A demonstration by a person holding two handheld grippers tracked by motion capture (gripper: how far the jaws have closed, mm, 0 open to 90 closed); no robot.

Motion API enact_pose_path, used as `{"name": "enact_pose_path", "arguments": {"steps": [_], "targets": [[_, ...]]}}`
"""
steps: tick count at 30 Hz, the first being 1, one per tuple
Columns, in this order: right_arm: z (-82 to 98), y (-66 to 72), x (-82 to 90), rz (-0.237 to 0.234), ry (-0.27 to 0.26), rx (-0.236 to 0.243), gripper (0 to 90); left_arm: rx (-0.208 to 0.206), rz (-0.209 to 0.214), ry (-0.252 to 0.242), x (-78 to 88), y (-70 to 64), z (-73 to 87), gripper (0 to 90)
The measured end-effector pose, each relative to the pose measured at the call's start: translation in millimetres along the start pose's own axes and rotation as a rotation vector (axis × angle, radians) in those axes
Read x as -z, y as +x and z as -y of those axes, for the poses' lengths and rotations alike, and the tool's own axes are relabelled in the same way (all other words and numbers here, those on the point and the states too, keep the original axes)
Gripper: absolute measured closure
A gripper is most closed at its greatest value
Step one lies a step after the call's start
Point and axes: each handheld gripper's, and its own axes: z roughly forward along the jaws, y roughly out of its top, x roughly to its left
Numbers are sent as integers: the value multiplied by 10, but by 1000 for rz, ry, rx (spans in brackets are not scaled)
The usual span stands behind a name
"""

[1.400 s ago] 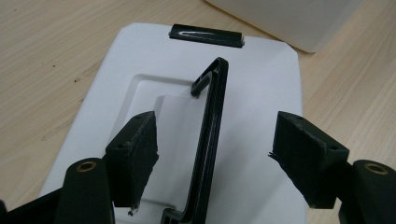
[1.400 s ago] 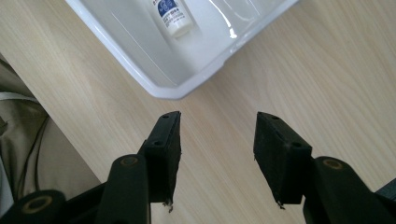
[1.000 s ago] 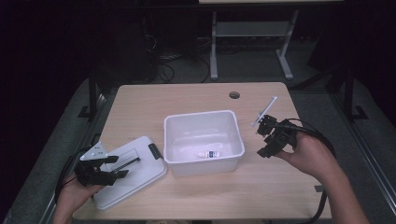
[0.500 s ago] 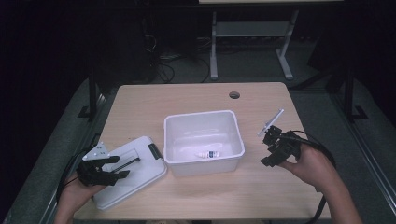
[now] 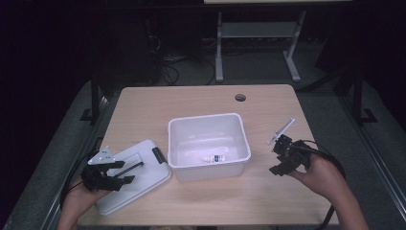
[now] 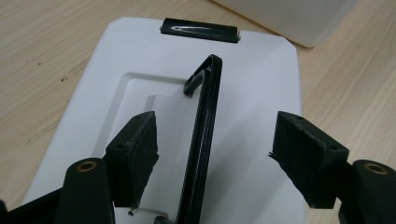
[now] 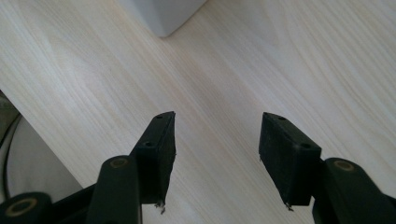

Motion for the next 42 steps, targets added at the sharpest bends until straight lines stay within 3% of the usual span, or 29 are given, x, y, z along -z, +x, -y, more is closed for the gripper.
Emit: {"name": "enact_pose_path", "arguments": {"steps": [25, 42], "targets": [[222, -18, -282, -21, -26, -18, 409, -2, -6, 15, -13, -10, 14, 303], [438, 0, -434, -29, -73, -46, 372, -12, -5, 25, -45, 6, 10, 315]]}}
